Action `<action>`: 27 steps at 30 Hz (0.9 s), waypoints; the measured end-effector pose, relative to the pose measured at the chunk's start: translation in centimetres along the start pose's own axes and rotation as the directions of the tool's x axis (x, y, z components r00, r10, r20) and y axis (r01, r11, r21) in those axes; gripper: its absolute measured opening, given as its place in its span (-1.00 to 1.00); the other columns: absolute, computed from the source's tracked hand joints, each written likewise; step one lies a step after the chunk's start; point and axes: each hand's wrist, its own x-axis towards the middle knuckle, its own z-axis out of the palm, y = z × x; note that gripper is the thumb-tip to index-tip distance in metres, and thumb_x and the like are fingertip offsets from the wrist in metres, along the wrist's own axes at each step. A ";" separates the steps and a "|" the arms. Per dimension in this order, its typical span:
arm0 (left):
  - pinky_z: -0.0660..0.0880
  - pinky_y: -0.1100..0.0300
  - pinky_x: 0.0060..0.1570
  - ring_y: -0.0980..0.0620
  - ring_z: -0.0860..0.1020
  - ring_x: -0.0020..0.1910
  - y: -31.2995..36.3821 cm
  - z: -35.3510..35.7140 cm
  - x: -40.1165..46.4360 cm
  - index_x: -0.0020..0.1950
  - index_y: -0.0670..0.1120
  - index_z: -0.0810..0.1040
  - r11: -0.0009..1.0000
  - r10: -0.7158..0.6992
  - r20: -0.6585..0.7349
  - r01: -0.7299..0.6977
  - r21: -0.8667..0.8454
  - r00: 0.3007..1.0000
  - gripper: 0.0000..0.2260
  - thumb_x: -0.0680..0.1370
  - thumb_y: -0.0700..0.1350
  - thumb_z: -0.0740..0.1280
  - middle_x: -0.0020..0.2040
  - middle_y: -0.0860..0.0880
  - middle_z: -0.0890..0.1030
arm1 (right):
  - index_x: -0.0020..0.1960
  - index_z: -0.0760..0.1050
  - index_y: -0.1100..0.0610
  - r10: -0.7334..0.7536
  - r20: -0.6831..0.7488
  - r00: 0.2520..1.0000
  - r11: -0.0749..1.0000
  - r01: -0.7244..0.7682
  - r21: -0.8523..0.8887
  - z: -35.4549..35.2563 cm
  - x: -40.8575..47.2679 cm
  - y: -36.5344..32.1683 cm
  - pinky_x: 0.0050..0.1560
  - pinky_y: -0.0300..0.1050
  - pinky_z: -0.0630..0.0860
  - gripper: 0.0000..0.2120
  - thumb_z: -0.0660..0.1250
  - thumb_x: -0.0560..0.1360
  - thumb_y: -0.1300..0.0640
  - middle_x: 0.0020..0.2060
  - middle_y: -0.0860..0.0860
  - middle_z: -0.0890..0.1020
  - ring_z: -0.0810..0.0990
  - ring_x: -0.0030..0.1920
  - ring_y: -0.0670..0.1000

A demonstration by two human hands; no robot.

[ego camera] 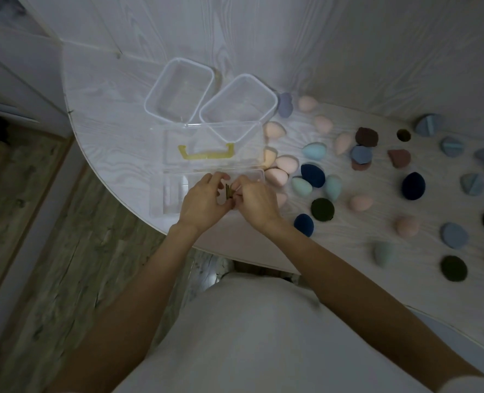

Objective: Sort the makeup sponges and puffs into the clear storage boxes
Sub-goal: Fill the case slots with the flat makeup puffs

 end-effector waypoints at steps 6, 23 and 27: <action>0.42 0.18 -0.25 -0.02 0.53 -0.07 -0.2 0.4 0.0 0.10 0.01 0.56 0.995 0.033 0.008 -0.034 0.089 0.999 -0.74 0.45 0.03 0.41 0.09 -0.05 0.49 | 0.08 0.30 0.14 -0.037 0.064 0.997 0.973 0.022 0.228 -0.9 -0.2 1.0 -0.21 0.03 0.52 -0.83 0.19 0.51 0.28 -0.19 0.07 0.66 0.57 -0.18 0.04; 0.43 0.26 -0.16 -0.08 0.59 -0.18 2.5 2.0 1.7 0.05 -0.13 0.61 0.997 -0.075 -0.124 0.076 0.002 0.989 -0.81 0.45 -0.16 0.42 0.00 -0.14 0.52 | 0.06 0.57 0.20 0.123 -0.287 0.950 0.991 -0.132 -0.013 -11.9 8.1 15.4 0.07 -0.03 0.51 -0.78 0.22 0.49 0.33 0.03 0.13 0.64 0.58 0.05 0.12; 0.50 0.20 -0.17 -0.09 0.59 -0.20 2.7 2.0 2.1 0.02 -0.12 0.61 0.996 -0.089 -0.128 0.092 0.018 0.988 -0.82 0.43 -0.15 0.43 -0.01 -0.14 0.53 | 0.05 0.56 0.20 0.140 -0.400 0.906 0.973 -0.200 -0.113 -12.8 7.1 18.6 0.04 0.00 0.46 -0.78 0.20 0.49 0.32 0.01 0.17 0.61 0.55 0.01 0.18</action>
